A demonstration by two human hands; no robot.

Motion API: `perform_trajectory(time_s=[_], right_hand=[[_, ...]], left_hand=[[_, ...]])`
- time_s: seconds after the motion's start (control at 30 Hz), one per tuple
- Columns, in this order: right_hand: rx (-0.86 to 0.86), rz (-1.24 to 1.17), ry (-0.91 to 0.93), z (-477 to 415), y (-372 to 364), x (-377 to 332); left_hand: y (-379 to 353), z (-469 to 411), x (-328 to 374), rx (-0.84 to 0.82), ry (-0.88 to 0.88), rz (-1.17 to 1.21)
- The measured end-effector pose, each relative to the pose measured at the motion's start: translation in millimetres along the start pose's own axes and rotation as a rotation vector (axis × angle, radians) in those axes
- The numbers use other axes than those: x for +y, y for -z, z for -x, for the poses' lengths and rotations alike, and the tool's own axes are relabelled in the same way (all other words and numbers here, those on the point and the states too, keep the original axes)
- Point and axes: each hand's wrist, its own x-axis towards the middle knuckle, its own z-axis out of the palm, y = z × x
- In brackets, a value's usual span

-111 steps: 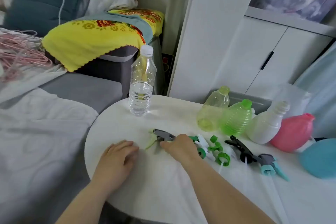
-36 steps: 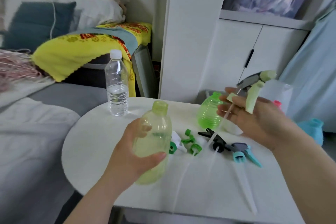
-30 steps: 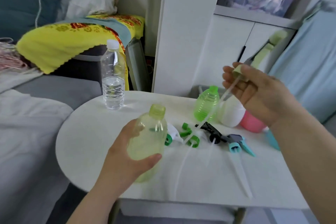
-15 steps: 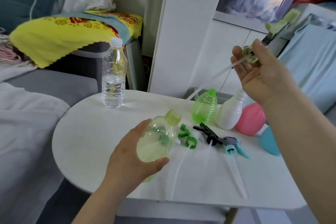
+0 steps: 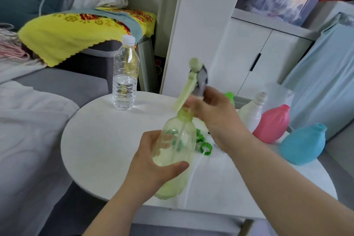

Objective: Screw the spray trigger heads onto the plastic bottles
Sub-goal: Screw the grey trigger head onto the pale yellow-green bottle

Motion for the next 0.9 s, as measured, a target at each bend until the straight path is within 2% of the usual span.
perform_trajectory(time_s=[0.17, 0.3, 0.43, 0.67, 0.9], right_hand=[[-0.193, -0.156, -0.024, 4.4, -5.3, 7.4], [-0.233, -0.17, -0.041, 0.3, -3.0, 10.8], [-0.191, -0.301, -0.089, -0.3, -2.7, 15.9], [-0.148, -0.248, -0.101, 6.0, -11.6, 22.6], [-0.284, -0.194, -0.093, 7.3, -3.6, 23.7]], left_hand=[[2.0, -3.2, -3.1, 0.026, 0.015, 0.023], [-0.5, -3.2, -3.3, 0.005, 0.02, 0.037], [-2.1, -4.2, -3.6, 0.015, 0.033, 0.072], [-4.4, -3.2, -3.5, -0.003, 0.077, 0.094], [-2.0, -5.2, -1.4, -0.042, 0.074, 0.156]])
